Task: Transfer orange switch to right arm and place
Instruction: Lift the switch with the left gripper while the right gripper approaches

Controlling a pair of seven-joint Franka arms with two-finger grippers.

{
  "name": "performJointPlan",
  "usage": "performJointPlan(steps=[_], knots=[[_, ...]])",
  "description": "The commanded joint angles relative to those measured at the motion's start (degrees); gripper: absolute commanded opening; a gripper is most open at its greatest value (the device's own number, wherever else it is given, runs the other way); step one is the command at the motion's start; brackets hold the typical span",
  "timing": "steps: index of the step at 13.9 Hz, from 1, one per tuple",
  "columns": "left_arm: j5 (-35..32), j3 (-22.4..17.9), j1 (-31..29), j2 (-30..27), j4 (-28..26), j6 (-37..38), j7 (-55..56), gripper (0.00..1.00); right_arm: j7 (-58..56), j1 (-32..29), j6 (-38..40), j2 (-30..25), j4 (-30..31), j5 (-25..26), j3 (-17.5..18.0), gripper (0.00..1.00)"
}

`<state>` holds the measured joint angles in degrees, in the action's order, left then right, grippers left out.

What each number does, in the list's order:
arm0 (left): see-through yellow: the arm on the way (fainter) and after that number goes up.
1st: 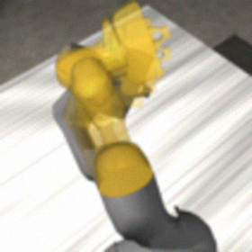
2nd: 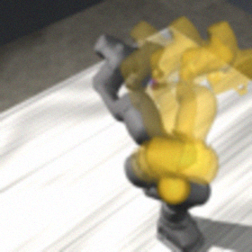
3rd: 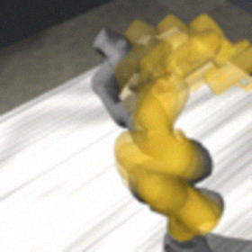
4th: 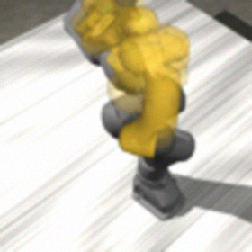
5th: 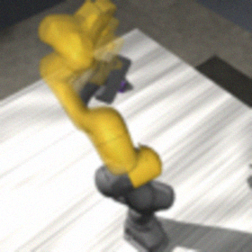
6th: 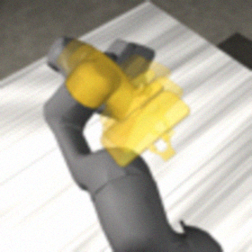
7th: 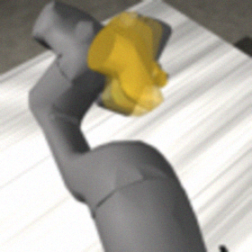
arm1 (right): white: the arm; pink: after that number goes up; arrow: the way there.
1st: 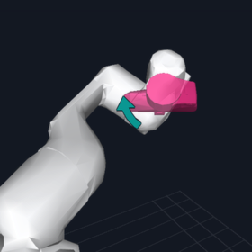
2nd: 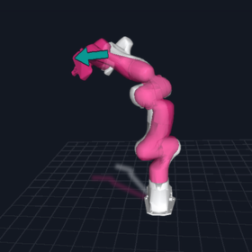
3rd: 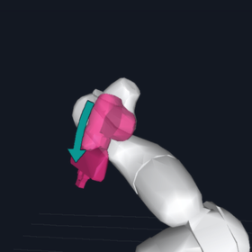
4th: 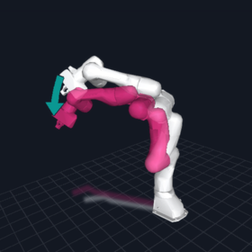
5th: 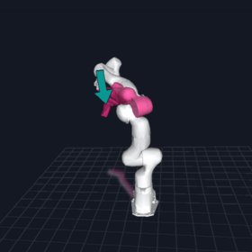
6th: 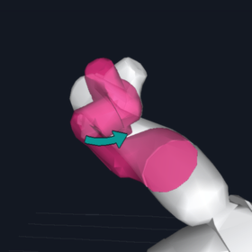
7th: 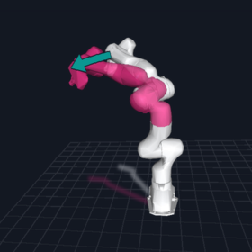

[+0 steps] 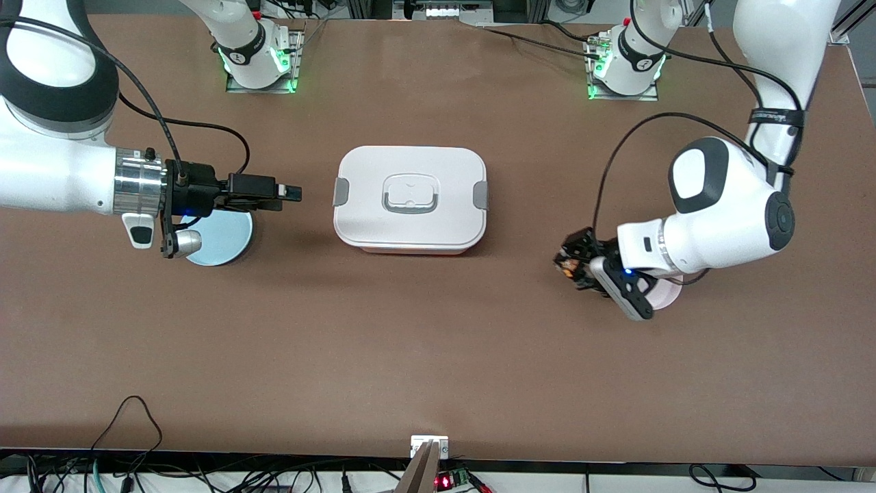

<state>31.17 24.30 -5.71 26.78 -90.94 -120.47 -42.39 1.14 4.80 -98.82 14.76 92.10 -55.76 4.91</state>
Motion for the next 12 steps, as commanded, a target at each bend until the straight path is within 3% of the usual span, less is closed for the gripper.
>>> performJointPlan(steps=[1,5,9,12], knots=[[10.2,5.3,-2.1,0.6,1.7,0.1,-12.2,0.26,0.3,1.3,0.0,0.4,-0.2,-6.5,0.0,1.0],[19.9,9.1,0.7,4.5,3.0,-6.4,-32.1,0.18,0.2,2.7,0.0,3.3,0.0,-18.3,0.1,1.0],[45.0,12.5,3.8,5.0,3.9,-7.9,-53.4,0.18,0.4,3.9,-0.4,7.1,0.1,-28.6,0.1,1.0],[55.0,12.4,8.5,5.3,3.9,-12.0,-62.4,0.17,0.4,4.7,-0.4,10.6,0.2,-32.1,0.1,1.0]])
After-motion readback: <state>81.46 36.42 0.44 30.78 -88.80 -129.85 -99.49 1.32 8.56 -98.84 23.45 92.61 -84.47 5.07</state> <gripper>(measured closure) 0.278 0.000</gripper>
